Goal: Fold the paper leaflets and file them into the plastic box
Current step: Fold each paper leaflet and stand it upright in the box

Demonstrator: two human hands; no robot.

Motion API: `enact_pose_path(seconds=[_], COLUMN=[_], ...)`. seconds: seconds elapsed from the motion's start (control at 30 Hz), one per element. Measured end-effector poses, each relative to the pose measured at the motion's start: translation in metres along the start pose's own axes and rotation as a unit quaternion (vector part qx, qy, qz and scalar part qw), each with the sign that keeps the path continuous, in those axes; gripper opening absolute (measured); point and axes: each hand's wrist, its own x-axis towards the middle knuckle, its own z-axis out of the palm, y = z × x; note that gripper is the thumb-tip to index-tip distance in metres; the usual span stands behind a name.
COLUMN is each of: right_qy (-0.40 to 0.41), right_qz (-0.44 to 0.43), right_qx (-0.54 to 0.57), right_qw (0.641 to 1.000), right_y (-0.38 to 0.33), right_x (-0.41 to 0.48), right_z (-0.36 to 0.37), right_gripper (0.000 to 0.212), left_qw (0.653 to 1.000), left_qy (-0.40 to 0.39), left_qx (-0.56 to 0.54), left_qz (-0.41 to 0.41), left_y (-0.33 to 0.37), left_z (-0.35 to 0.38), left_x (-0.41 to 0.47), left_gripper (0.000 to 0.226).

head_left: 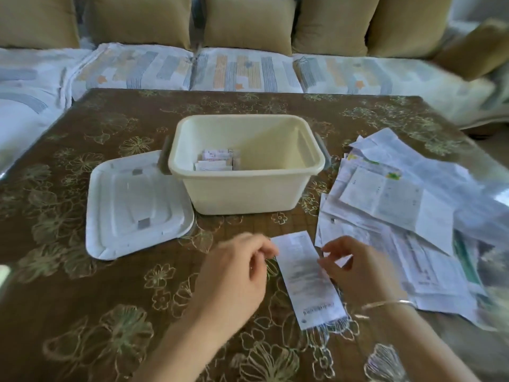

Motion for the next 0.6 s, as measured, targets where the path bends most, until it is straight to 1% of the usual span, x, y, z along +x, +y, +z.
enact_pose_path(seconds=[0.07, 0.13, 0.23, 0.3, 0.37, 0.43, 0.5, 0.53, 0.57, 0.6], right_qy=[-0.013, -0.042, -0.069, -0.071, -0.083, -0.107, -0.119, -0.12, -0.119, -0.114], right_qz=[0.021, 0.039, 0.04, 0.029, 0.015, 0.004, 0.001, -0.002, -0.01, -0.026], right_qx=[0.005, -0.006, -0.031, -0.012, 0.017, 0.064, 0.121, 0.154, 0.186, 0.213], right_qw=[1.0, 0.998, 0.996, 0.997, 0.996, 0.992, 0.985, 0.981, 0.975, 0.97], right_y=[0.002, -0.001, -0.007, -0.008, -0.009, -0.011, -0.014, -0.015, -0.017, -0.019], right_x=[-0.003, -0.003, -0.005, -0.01, -0.016, -0.023, -0.03, -0.032, -0.034, -0.036], right_z=[0.004, 0.007, 0.01, 0.013, 0.016, 0.019, 0.02, 0.019, 0.018, 0.017], right_gripper=[0.023, 0.035, 0.043, 0.038, 0.024, 0.014, 0.015, 0.016, 0.015, 0.014], left_qw=[0.999, 0.996, 0.995, 0.996, 0.996, 0.995, 0.993, 0.989, 0.983, 0.974], left_qy=[-0.005, -0.014, -0.023, -0.028, -0.018, 0.006, 0.033, 0.042, 0.05, 0.06], left_qx=[0.009, -0.009, -0.017, -0.022, -0.02, -0.022, -0.034, -0.06, -0.105, -0.161], left_qz=[-0.053, -0.089, -0.09, -0.086, -0.086, -0.094, -0.112, -0.125, -0.14, -0.148], left_y=[-0.003, -0.003, -0.002, -0.004, -0.008, -0.013, -0.017, -0.017, -0.018, -0.017], left_z=[0.02, 0.031, 0.037, 0.038, 0.036, 0.034, 0.03, 0.027, 0.024, 0.02], left_x=[-0.017, -0.026, -0.034, -0.039, -0.044, -0.048, -0.049, -0.049, -0.048, -0.047], left_gripper=[0.025, 0.025, 0.028, 0.032, 0.039, 0.051, 0.063, 0.065, 0.062, 0.054])
